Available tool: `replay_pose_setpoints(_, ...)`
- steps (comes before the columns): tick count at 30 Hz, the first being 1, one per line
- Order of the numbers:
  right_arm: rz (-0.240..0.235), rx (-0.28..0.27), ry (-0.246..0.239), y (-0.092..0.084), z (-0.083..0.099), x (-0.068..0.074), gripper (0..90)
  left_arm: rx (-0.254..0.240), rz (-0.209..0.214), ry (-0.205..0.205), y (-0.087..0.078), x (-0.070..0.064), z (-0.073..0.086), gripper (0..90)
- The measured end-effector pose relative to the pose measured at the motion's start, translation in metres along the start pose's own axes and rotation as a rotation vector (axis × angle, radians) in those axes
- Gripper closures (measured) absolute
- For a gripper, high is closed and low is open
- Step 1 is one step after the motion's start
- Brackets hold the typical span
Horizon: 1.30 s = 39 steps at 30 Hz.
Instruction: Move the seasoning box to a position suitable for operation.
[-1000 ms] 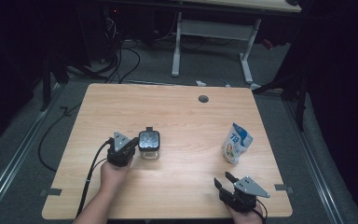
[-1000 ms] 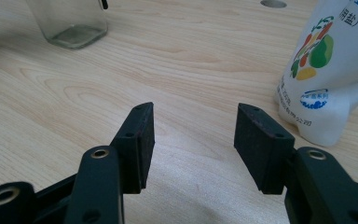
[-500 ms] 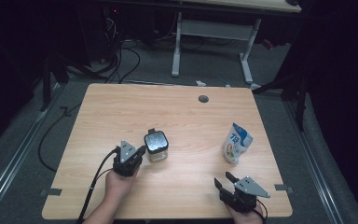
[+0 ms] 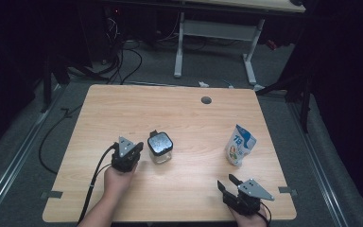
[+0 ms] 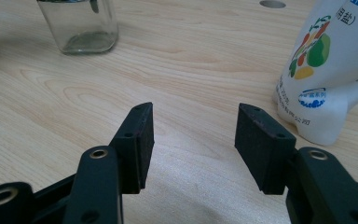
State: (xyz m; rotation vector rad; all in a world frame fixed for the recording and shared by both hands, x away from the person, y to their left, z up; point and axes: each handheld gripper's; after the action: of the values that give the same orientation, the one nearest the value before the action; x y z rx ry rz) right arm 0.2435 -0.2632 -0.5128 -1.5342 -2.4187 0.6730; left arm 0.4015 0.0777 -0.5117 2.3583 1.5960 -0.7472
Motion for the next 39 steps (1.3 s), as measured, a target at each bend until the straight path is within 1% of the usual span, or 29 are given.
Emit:
replay_pose_setpoints(2, -0.002, 0.000, -0.011, 0.000, 0.000, -0.001, 47.4, 0.000, -0.006, -0.014, 0.011, 0.004, -0.002, 90.0)
replay_pose_setpoints(3, -0.001, 0.000, -0.010, 0.001, 0.001, 0.000, 47.5, 0.004, -0.002, -0.012, 0.015, 0.005, -0.002, 90.0)
replay_pose_setpoints(4, -0.002, 0.003, -0.012, 0.001, 0.001, -0.001, 47.4, -0.002, 0.004, -0.014, 0.018, 0.004, -0.002, 90.0)
replay_pose_setpoints(7, 0.001, 0.008, -0.008, 0.002, 0.002, -0.001, 47.4, 0.012, 0.027, -0.014, 0.026, 0.000, -0.001, 90.0)
replay_pose_setpoints(9, 0.004, 0.007, -0.006, 0.001, 0.002, -0.001, 47.4, 0.016, 0.033, -0.016, 0.027, -0.001, -0.001, 90.0)
replay_pose_setpoints(10, 0.006, 0.006, -0.006, 0.001, 0.001, -0.001, 47.4, 0.025, 0.045, -0.021, 0.028, -0.004, 0.000, 90.0)
replay_pose_setpoints(11, 0.007, 0.006, -0.008, 0.001, 0.001, -0.001, 47.5, 0.028, 0.051, -0.021, 0.027, -0.005, 0.001, 90.0)
replay_pose_setpoints(12, 0.008, 0.007, -0.010, 0.001, 0.001, -0.001, 47.4, 0.029, 0.047, -0.012, 0.026, -0.006, 0.002, 90.0)
replay_pose_setpoints(14, 0.012, 0.007, -0.011, 0.001, 0.002, -0.001, 47.4, 0.032, 0.056, -0.023, 0.024, -0.008, 0.003, 90.0)
replay_pose_setpoints(19, 0.011, 0.010, -0.006, 0.000, 0.002, -0.001, 47.4, 0.035, 0.083, -0.023, 0.012, -0.015, 0.008, 90.0)
replay_pose_setpoints(22, 0.012, 0.006, -0.001, 0.000, 0.002, -0.002, 47.4, 0.037, 0.104, -0.010, 0.004, -0.022, 0.013, 90.0)
replay_pose_setpoints(25, 0.014, 0.003, -0.002, -0.001, 0.003, -0.002, 47.5, 0.041, 0.125, -0.018, -0.003, -0.031, 0.018, 90.0)
replay_pose_setpoints(29, 0.015, 0.003, -0.004, -0.001, 0.003, -0.003, 47.4, 0.045, 0.157, -0.008, -0.009, -0.042, 0.025, 90.0)
replay_pose_setpoints(31, 0.014, 0.004, -0.002, -0.001, 0.003, -0.003, 47.4, 0.043, 0.161, -0.003, -0.010, -0.046, 0.027, 90.0)
replay_pose_setpoints(33, 0.014, 0.003, -0.007, -0.001, 0.002, -0.002, 47.4, 0.040, 0.157, 0.006, -0.011, -0.048, 0.028, 90.0)
replay_pose_setpoints(36, 0.012, 0.005, -0.006, 0.000, 0.003, -0.002, 47.5, 0.043, 0.151, -0.002, -0.013, -0.046, 0.027, 90.0)
replay_pose_setpoints(39, 0.008, 0.012, -0.006, 0.002, 0.004, -0.002, 47.5, 0.031, 0.142, -0.003, -0.018, -0.043, 0.024, 90.0)
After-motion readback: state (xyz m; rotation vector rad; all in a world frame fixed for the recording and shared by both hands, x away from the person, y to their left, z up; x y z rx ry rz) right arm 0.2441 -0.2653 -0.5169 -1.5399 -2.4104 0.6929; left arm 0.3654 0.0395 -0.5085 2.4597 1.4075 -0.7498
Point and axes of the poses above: each handheld gripper's, and its own axes: y roughly forward along the jaws, z roughly out of its underside, x roughly to its left, and after that the axes turned 5 degrees about -y, right-handed
